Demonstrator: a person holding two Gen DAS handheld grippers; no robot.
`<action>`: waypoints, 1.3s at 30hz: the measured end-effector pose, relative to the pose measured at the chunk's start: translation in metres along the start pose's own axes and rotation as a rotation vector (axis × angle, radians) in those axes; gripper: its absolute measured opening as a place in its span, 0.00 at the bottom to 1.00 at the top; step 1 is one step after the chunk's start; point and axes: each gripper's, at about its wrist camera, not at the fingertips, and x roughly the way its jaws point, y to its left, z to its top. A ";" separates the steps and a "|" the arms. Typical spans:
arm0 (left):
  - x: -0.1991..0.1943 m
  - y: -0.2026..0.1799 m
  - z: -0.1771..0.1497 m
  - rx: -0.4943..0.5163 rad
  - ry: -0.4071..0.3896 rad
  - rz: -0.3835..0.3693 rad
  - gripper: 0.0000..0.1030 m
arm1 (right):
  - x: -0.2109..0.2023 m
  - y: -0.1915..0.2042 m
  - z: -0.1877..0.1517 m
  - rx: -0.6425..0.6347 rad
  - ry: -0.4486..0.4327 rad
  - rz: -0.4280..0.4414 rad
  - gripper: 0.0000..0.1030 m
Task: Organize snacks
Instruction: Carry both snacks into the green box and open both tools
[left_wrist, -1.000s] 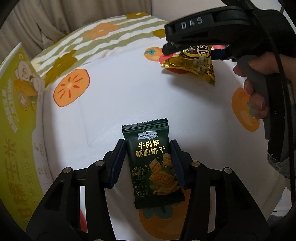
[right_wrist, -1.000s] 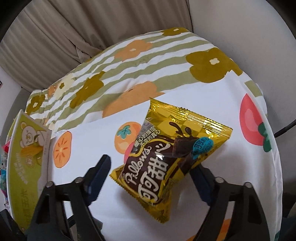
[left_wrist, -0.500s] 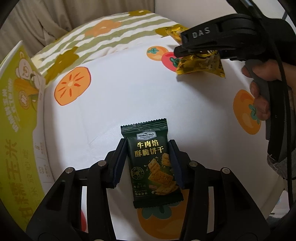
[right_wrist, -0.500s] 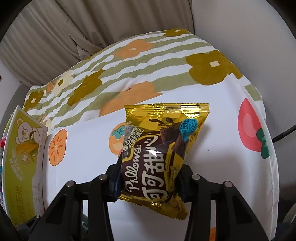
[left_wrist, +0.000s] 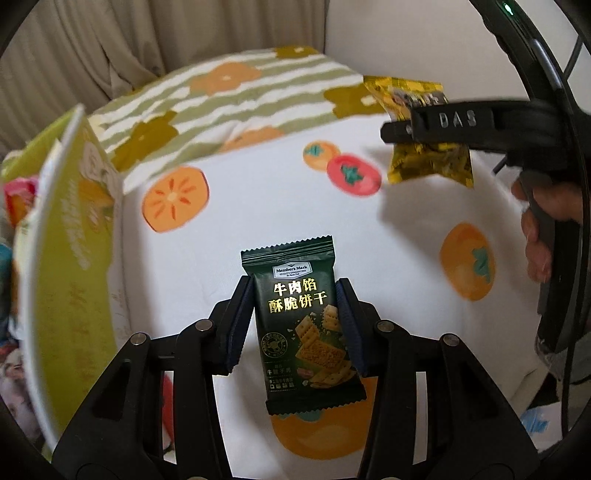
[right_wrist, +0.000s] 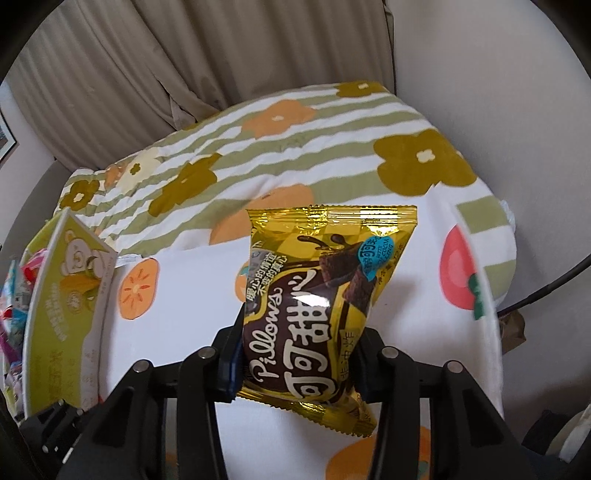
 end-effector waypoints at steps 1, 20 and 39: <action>-0.008 -0.001 0.001 -0.003 -0.014 0.001 0.40 | -0.007 0.001 0.000 -0.007 -0.008 0.001 0.41; -0.193 0.056 0.018 -0.230 -0.296 0.115 0.40 | -0.142 0.100 0.001 -0.253 -0.140 0.179 0.40; -0.197 0.283 0.056 -0.292 -0.236 0.159 0.40 | -0.102 0.289 0.035 -0.325 -0.106 0.352 0.40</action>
